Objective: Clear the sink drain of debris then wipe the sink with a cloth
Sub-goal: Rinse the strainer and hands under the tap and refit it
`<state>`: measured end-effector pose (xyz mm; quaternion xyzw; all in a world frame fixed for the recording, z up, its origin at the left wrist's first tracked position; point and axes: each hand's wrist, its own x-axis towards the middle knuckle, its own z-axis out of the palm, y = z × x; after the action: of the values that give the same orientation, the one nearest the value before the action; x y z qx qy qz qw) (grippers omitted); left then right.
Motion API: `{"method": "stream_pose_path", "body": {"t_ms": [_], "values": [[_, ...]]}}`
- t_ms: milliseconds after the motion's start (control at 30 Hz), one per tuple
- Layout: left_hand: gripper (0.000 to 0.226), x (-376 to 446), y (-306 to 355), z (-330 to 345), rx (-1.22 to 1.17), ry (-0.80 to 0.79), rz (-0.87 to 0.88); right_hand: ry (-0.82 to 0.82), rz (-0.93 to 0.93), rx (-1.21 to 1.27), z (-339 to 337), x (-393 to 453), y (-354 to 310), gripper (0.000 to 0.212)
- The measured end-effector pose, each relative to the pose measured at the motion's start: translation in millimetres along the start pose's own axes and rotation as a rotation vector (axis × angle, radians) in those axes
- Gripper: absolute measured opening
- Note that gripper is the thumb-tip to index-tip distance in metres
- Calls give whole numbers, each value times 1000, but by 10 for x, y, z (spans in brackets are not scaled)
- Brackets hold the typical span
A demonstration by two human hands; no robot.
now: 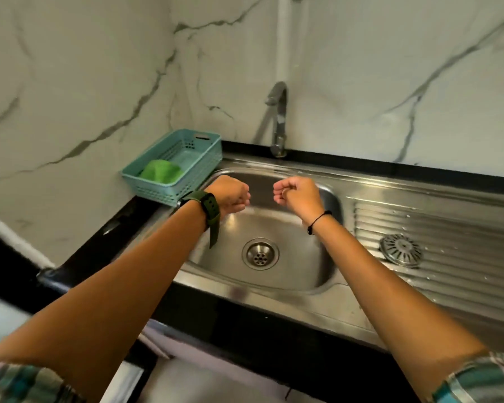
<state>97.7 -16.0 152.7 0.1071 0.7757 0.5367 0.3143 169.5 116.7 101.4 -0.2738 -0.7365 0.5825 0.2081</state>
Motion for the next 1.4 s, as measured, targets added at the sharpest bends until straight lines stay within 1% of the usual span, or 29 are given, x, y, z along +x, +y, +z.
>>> {"method": "stream_pose_path", "body": {"t_ms": [67, 133, 167, 233, 300, 333, 400, 467, 533, 600, 667, 767, 833, 900, 1000, 1100, 1167, 1233, 1333, 1400], "values": [[22, 96, 62, 234, 26, -73, -2, 59, -1, -44, -222, -40, 69, 28], [16, 154, 93, 498, 60, -166, 1, 138, -12, -179, -468, -103, 151, 26], [15, 167, 106, 624, 83, -216, 6, 180, -18, -308, -594, -135, 184, 26], [14, 191, 113, 888, 131, -322, 27, 245, 3, -642, -864, -221, 276, 28], [13, 191, 96, 1090, 168, -403, 44, 258, 87, -946, -1108, -319, 392, 31], [14, 189, 92, 1174, 183, -445, 48, 258, 163, -1061, -1218, -376, 463, 33], [12, 209, 95, 1300, 198, -524, 47, 239, 341, -1173, -1375, -479, 602, 40], [15, 228, 76, 1370, 213, -578, 43, 171, 478, -1188, -1472, -547, 738, 49], [24, 266, 43, 1369, 232, -625, 33, 136, 550, -1122, -1496, -579, 841, 62], [25, 316, -2, 1314, 249, -662, 23, 159, 553, -1059, -1483, -568, 861, 71], [26, 384, -49, 1247, 258, -679, 10, 171, 550, -1053, -1481, -518, 840, 74], [23, 554, -119, 1130, 272, -676, -8, 119, 576, -1128, -1392, -393, 789, 75], [15, 646, -156, 1053, 263, -676, -36, 118, 577, -1166, -1290, -308, 771, 77], [10, 743, -190, 965, 244, -676, -72, 137, 555, -1183, -1154, -221, 750, 78], [10, 877, -262, 864, 207, -666, -114, 158, 520, -1190, -972, -116, 690, 77], [22, 1010, -352, 774, 163, -663, -145, 218, 462, -1092, -730, -25, 649, 76], [28, 1073, -384, 711, 75, -659, -174, 237, 393, -979, -511, 66, 609, 72], [27, 1147, -393, 625, -50, -639, -195, 199, 320, -897, -245, 193, 544, 68], [8, 1292, -345, 453, -234, -524, -201, 96, 179, -853, 136, 407, 401, 65], [16, 1422, -323, 286, -303, -405, -218, 8, 140, -784, 336, 554, 306, 62]]}}
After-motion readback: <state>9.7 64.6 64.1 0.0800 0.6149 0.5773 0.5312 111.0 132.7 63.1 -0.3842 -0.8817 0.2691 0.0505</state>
